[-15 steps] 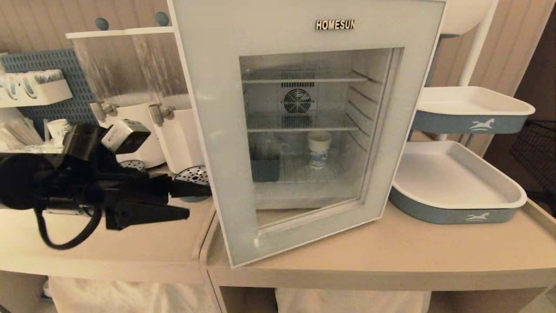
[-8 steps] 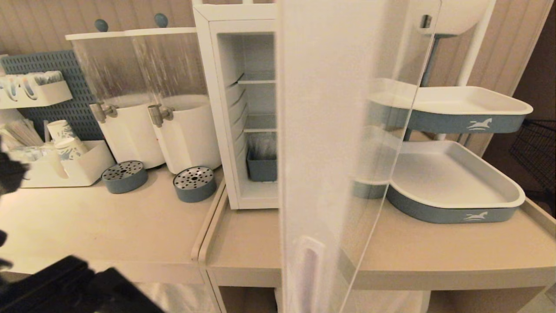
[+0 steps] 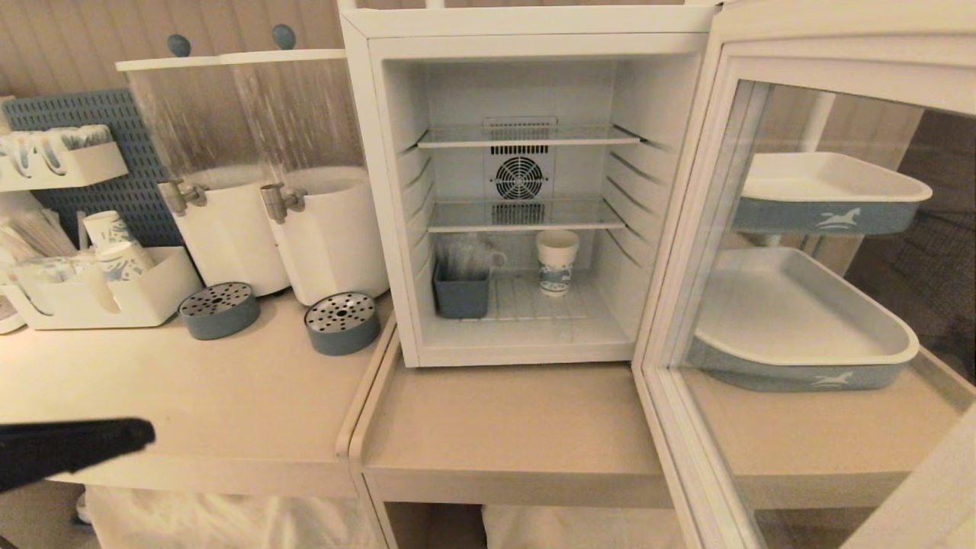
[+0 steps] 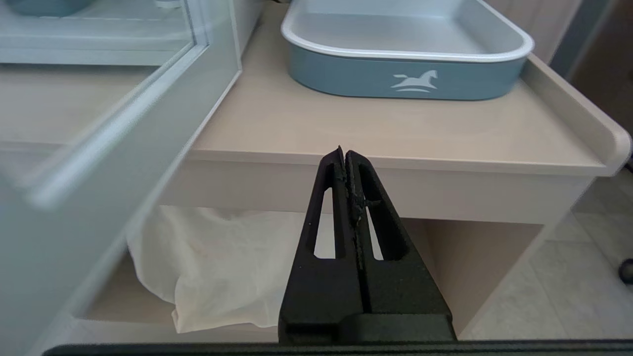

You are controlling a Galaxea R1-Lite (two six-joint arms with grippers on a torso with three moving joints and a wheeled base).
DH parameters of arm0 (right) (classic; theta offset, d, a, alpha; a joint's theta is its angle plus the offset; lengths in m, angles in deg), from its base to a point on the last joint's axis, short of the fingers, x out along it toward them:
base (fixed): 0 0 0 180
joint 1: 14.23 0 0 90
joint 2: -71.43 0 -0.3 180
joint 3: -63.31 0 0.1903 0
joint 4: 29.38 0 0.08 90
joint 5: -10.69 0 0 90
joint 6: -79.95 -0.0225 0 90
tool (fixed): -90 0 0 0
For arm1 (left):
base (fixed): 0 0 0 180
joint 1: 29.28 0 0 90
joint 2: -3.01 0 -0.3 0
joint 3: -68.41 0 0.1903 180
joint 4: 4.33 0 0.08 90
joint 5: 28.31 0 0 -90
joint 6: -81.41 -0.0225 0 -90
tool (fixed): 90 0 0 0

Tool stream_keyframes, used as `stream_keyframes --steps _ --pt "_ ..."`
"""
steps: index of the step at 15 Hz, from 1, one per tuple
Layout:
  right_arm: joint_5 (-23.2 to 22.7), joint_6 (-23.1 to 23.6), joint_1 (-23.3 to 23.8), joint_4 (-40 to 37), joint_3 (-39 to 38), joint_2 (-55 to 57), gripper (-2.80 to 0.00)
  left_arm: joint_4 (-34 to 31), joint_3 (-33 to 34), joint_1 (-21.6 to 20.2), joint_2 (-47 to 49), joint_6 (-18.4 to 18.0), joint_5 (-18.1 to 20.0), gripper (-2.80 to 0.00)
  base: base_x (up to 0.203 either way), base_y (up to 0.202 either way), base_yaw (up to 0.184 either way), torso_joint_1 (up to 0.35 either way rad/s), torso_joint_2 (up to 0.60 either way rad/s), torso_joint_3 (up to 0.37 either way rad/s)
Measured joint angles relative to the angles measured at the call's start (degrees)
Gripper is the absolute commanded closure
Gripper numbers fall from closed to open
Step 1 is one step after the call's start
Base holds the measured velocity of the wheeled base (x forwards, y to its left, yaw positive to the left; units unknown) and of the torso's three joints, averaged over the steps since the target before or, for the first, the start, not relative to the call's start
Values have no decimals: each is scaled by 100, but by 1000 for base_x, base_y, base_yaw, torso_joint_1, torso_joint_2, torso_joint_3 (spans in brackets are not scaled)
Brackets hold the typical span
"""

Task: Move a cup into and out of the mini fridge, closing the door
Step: Open the freezer door

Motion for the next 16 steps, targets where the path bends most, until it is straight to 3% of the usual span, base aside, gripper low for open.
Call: stream_keyframes --steps 4,6,8,10,12,13,16 --pt "3 -8 1 7 0 0 0 22 -100 -99 -148 85 -3192 0 0 0 0 0 0 0" --pt "5 -8 -1 7 0 0 0 28 -81 -118 -253 -106 -4768 0 0 0 0 0 0 0" --pt "8 -7 -2 6 -1 0 0 0 -28 -129 -485 -498 -6131 0 0 0 0 0 0 0" --pt "10 -8 -2 7 -1 0 0 -140 103 -158 -824 -646 -7264 0 0 0 0 0 0 0" --pt "8 -8 1 7 -1 0 0 -532 205 -394 -1186 -614 -7967 0 0 0 0 0 0 0" --pt "10 -8 1 9 -1 0 0 -747 241 -662 -1341 -564 -8041 0 0 0 0 0 0 0" --pt "8 -5 -5 7 -1 0 0 -1434 440 -1839 -2000 -479 -7624 0 0 0 0 0 0 0"
